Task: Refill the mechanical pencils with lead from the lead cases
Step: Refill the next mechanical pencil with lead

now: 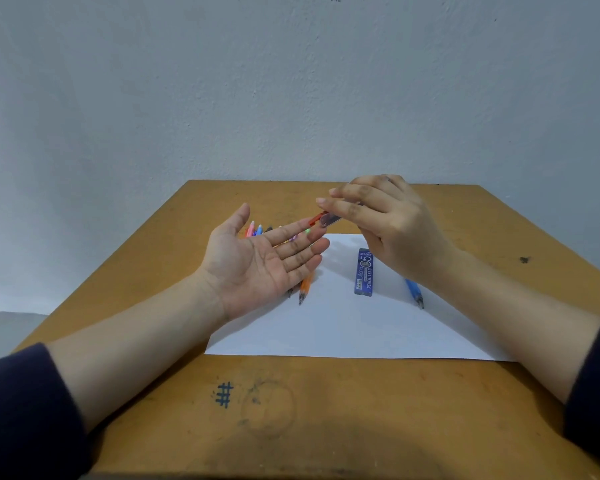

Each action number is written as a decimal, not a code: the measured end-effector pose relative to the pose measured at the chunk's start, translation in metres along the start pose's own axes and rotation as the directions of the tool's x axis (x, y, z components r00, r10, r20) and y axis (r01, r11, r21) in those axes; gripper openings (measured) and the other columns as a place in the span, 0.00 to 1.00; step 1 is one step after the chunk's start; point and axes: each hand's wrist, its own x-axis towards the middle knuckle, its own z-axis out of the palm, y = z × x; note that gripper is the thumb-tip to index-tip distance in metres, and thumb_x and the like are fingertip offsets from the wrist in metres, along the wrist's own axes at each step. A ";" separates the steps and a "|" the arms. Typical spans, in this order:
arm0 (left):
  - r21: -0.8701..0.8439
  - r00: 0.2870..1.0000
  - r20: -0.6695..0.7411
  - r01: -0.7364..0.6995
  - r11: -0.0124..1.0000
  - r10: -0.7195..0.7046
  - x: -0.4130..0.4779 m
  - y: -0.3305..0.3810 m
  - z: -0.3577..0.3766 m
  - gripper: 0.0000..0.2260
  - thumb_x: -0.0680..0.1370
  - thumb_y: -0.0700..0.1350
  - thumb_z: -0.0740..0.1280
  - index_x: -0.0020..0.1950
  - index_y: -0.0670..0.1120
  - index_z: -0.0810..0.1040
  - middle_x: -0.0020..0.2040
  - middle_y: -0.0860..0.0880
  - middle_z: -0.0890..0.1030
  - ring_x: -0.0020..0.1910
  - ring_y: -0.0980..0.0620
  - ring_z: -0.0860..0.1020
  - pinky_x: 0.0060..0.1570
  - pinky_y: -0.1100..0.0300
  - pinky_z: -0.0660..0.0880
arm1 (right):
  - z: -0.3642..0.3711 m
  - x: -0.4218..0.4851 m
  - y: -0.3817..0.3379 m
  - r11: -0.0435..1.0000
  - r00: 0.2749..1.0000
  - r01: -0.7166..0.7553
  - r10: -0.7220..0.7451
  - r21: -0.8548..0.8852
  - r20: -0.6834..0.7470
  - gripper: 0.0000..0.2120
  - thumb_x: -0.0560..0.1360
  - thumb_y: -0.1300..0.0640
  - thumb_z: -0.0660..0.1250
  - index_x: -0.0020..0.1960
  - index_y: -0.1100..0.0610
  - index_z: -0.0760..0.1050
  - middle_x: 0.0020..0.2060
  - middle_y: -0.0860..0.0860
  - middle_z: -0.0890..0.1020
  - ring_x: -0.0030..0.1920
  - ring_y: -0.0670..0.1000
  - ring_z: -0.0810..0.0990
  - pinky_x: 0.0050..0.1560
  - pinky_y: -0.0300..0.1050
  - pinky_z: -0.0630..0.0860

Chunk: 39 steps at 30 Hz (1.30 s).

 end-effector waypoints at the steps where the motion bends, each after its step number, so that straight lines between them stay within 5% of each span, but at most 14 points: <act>1: 0.006 1.000 -0.010 -0.002 1.000 0.002 0.000 0.000 0.000 0.34 0.79 0.64 0.50 0.63 0.35 0.75 0.57 0.38 0.81 0.57 0.41 0.80 0.60 0.51 0.73 | 0.000 0.001 -0.001 1.000 1.000 0.003 -0.003 0.001 0.000 0.18 0.74 0.72 0.64 0.60 0.58 0.79 0.51 0.54 0.83 0.50 0.56 0.80 0.43 0.53 0.75; 19: 0.026 1.000 -0.019 -0.012 1.000 0.013 0.002 -0.002 -0.001 0.33 0.78 0.64 0.51 0.59 0.38 0.79 0.50 0.42 0.79 0.52 0.45 0.77 0.54 0.53 0.74 | 0.000 0.001 -0.004 1.000 1.000 0.006 -0.007 0.016 0.011 0.17 0.75 0.72 0.63 0.60 0.58 0.79 0.51 0.54 0.83 0.50 0.56 0.81 0.43 0.54 0.75; 24: 0.020 1.000 -0.011 -0.004 1.000 0.005 0.002 -0.002 -0.002 0.34 0.78 0.64 0.50 0.64 0.38 0.76 0.54 0.42 0.80 0.55 0.44 0.78 0.56 0.53 0.74 | -0.001 0.005 -0.007 0.996 0.996 -0.069 0.073 0.061 -0.054 0.21 0.76 0.70 0.64 0.68 0.59 0.69 0.46 0.53 0.83 0.47 0.55 0.81 0.42 0.54 0.75; 28: -0.005 0.999 0.046 0.016 1.000 -0.016 0.002 -0.001 -0.002 0.35 0.78 0.65 0.49 0.68 0.37 0.71 0.62 0.38 0.78 0.63 0.40 0.76 0.64 0.53 0.70 | -0.002 0.003 -0.003 1.000 0.999 -0.025 0.025 0.017 -0.048 0.16 0.76 0.71 0.64 0.61 0.59 0.77 0.49 0.53 0.83 0.48 0.55 0.81 0.42 0.53 0.75; 31: -0.028 0.996 0.083 0.029 0.999 -0.027 0.002 -0.001 -0.003 0.36 0.78 0.65 0.49 0.68 0.36 0.70 0.63 0.36 0.77 0.64 0.39 0.75 0.66 0.52 0.68 | -0.001 0.004 -0.005 0.993 0.994 -0.085 0.090 0.083 -0.055 0.20 0.78 0.68 0.63 0.68 0.59 0.68 0.47 0.52 0.83 0.47 0.54 0.82 0.44 0.53 0.75; 35: -0.056 0.992 0.119 0.040 0.998 -0.033 0.001 -0.002 -0.003 0.37 0.78 0.66 0.49 0.69 0.35 0.69 0.64 0.36 0.76 0.64 0.39 0.75 0.66 0.52 0.68 | 0.001 0.000 -0.001 0.999 0.999 -0.015 0.016 0.029 -0.028 0.17 0.75 0.72 0.63 0.61 0.60 0.78 0.51 0.53 0.83 0.50 0.54 0.82 0.45 0.52 0.75; 39: -0.060 0.991 0.131 0.040 0.997 -0.032 0.002 -0.002 -0.002 0.37 0.78 0.66 0.48 0.68 0.35 0.70 0.63 0.36 0.77 0.64 0.39 0.75 0.66 0.52 0.69 | 0.001 0.002 -0.003 0.996 0.998 -0.036 0.040 0.078 -0.051 0.21 0.75 0.72 0.64 0.66 0.60 0.72 0.51 0.53 0.83 0.51 0.53 0.81 0.44 0.52 0.76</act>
